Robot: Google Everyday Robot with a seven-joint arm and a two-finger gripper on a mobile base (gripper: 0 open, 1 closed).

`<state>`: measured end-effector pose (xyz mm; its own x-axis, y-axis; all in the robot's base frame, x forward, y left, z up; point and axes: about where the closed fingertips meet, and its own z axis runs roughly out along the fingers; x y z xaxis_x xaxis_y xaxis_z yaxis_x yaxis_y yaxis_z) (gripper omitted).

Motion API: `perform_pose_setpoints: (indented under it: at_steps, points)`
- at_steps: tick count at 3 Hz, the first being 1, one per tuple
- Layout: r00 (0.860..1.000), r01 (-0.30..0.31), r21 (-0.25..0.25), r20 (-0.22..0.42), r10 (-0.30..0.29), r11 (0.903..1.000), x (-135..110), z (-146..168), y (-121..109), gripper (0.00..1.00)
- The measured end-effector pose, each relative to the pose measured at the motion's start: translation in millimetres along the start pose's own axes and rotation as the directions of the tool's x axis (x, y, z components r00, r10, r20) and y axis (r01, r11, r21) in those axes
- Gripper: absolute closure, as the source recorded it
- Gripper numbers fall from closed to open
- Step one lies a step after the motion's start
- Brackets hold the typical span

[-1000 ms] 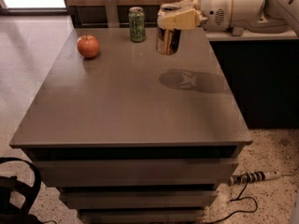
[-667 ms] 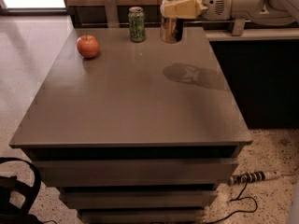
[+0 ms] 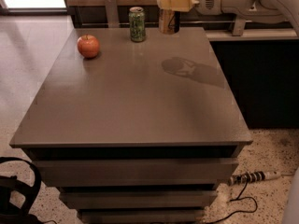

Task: Move orange can near green can

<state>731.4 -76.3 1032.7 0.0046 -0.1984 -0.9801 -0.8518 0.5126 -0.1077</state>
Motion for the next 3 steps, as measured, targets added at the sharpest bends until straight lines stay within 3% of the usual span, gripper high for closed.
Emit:
perform_pose_setpoints:
  at_steps: [1, 3]
  points:
    - [1.000, 0.015, 0.014, -0.014, -0.015, 0.9998, 4.3, 24.8, -19.3, 1.00]
    - [0.998, -0.012, 0.022, -0.062, 0.014, 0.9997, 45.5, 82.0, -62.6, 1.00]
